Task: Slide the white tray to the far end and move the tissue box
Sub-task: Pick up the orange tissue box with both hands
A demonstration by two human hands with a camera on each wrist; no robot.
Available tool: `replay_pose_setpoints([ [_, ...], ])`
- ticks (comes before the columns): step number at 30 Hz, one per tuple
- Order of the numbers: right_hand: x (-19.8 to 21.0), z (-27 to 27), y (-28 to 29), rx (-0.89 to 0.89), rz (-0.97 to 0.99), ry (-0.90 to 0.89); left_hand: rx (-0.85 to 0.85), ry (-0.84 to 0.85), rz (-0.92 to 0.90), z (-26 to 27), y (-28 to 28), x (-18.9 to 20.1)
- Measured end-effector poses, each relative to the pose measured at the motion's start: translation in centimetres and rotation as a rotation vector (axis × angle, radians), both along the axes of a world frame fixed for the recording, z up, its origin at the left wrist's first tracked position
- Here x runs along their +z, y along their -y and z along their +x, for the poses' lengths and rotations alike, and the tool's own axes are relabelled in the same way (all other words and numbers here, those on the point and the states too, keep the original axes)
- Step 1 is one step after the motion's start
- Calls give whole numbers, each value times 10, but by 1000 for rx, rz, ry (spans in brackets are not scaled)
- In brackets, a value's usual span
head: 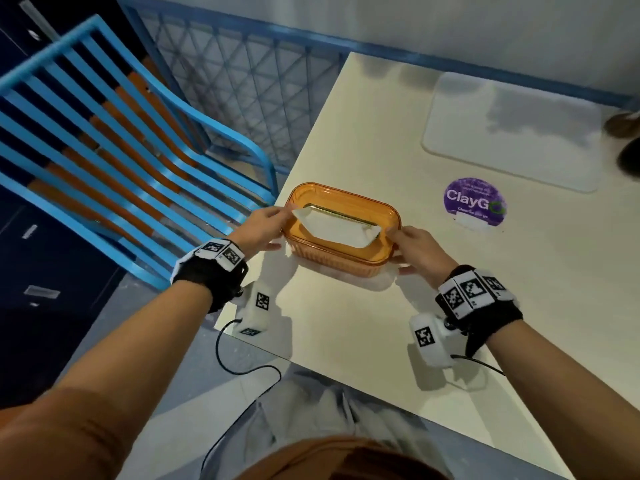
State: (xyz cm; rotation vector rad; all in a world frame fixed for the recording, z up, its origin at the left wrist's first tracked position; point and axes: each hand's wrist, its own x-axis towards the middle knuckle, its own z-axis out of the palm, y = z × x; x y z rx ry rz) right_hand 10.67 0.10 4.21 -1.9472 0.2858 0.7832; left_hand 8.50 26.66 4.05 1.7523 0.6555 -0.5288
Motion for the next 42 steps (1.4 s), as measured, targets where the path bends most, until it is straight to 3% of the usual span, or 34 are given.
replay_pose_setpoints([
  [5, -10, -10, -10, -130, 135, -119, -88, -80, -97, 8, -2, -11],
  [10, -9, 12, -19, -185, 118, -69, -52, -33, -123, 33, -1, -14],
  [17, 15, 117, -25, -234, 92, 4, -36, 71, -114, 141, 0, 2],
  [23, -10, 230, -20, -320, 75, 54, -18, 98, -172, 248, 4, 3],
  [28, 5, 273, -31, -398, 177, 0, -28, 57, -156, 308, 6, -6],
  [34, -6, 323, -27, -478, 180, 6, -29, 63, -119, 361, 14, -16],
  [42, -24, 392, -12, -451, 35, 117, 46, 128, -232, 422, 26, -27],
])
